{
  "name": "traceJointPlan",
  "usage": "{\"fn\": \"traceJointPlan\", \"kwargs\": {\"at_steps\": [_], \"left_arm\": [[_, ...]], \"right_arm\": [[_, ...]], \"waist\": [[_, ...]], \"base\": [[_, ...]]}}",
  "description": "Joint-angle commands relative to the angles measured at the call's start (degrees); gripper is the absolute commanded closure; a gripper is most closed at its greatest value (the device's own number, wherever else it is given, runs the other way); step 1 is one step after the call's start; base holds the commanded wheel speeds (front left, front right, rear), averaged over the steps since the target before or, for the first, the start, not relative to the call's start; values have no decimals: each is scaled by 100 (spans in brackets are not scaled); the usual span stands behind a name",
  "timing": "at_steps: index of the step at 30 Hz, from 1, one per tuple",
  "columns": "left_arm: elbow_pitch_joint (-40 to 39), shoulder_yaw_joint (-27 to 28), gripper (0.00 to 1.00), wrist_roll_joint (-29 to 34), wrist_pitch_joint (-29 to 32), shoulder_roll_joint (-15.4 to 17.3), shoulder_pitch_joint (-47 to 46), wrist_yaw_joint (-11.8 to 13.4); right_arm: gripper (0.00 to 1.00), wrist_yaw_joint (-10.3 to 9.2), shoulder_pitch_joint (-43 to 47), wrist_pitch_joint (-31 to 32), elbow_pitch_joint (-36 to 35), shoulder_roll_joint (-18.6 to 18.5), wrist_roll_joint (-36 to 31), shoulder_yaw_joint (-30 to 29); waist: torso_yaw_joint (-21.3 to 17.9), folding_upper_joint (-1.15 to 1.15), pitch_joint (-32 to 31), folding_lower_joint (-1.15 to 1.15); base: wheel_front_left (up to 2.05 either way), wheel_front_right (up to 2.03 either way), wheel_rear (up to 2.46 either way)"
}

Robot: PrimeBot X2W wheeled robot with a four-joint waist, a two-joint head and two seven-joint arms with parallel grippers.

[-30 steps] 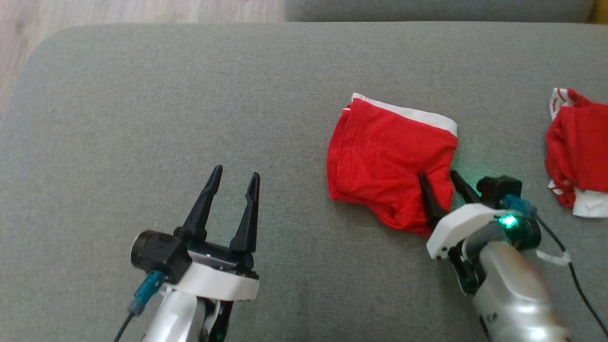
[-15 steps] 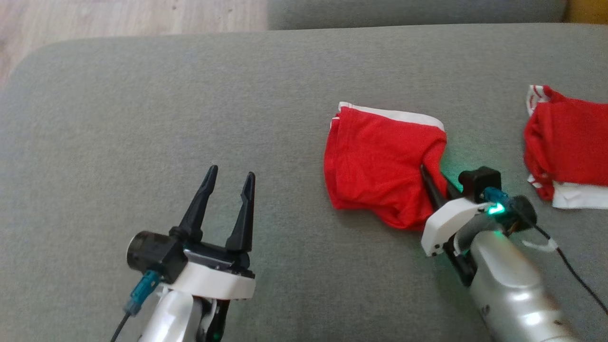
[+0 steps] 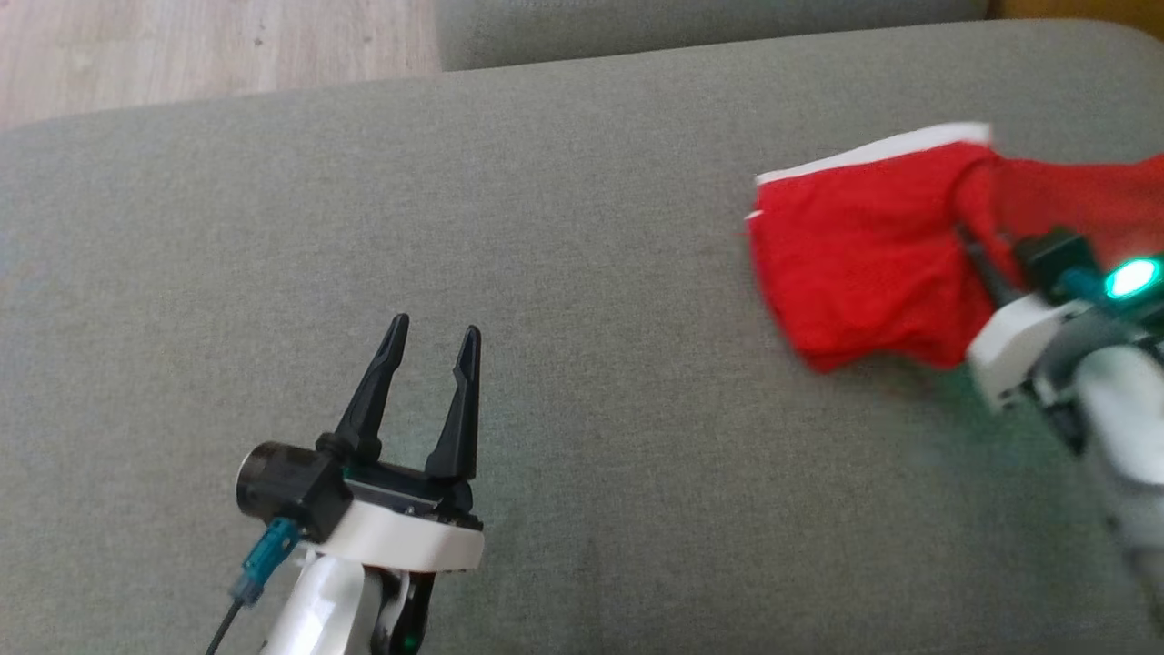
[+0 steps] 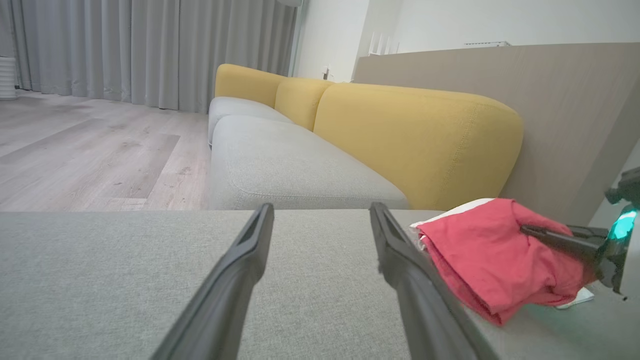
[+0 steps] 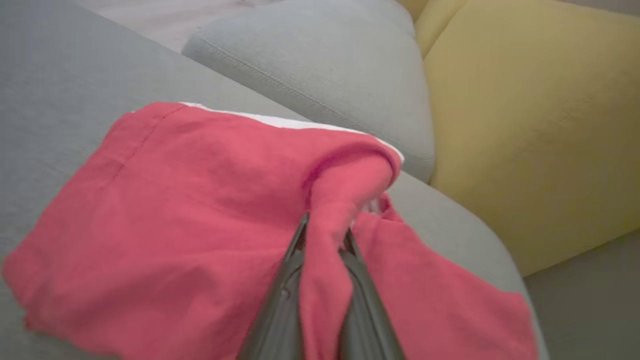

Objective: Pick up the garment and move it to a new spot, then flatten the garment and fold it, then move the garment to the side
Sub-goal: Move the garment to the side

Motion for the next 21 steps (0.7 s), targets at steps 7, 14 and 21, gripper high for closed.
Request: {"fn": "traceJointPlan", "kwargs": {"at_steps": [7,14,21], "left_arm": [[-208,111,0,-38,-47,16,-237,9],[-185,38,0,18,-47,16,-434,9],[-125,-47,0,125,-47,17,-564,9]], "right_arm": [[100,43,-299,574,-544,-1412,842,635],[100,43,-295,1095,-560,-2640,1513,1066],[100,43,-395,1183,-266,-3040,1635,1172]], "waist": [[46,0,272,0],[206,0,648,0],[291,0,814,0]], "base": [[0,0,0],[0,0,0],[0,0,0]]}}
